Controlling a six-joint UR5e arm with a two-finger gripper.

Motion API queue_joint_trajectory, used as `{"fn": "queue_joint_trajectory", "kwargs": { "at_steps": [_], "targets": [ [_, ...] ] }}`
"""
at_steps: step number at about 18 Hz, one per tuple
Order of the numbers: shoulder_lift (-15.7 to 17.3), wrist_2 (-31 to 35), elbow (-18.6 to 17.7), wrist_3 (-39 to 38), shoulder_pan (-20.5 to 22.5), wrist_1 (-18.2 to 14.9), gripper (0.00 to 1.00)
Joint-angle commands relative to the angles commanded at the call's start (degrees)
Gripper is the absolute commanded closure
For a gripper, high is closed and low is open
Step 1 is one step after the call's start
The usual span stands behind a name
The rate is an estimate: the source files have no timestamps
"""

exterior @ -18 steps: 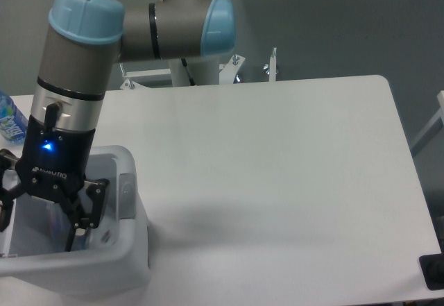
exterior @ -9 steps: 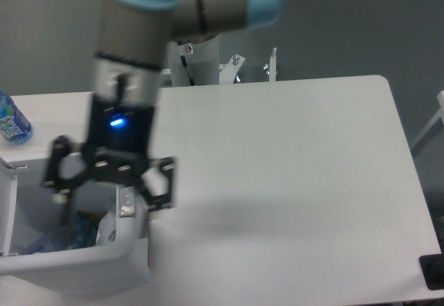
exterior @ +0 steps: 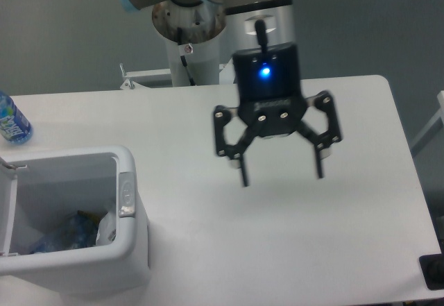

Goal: Place the trash in the trash can
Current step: 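Open the gripper to drop the bottle and raise the gripper away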

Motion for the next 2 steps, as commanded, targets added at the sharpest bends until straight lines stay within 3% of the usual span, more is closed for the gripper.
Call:
{"fn": "queue_joint_trajectory", "kwargs": {
  "at_steps": [2],
  "targets": [
    [0.09,0.72,0.0,1.95,0.17,-1.15,0.0]
  ]
}}
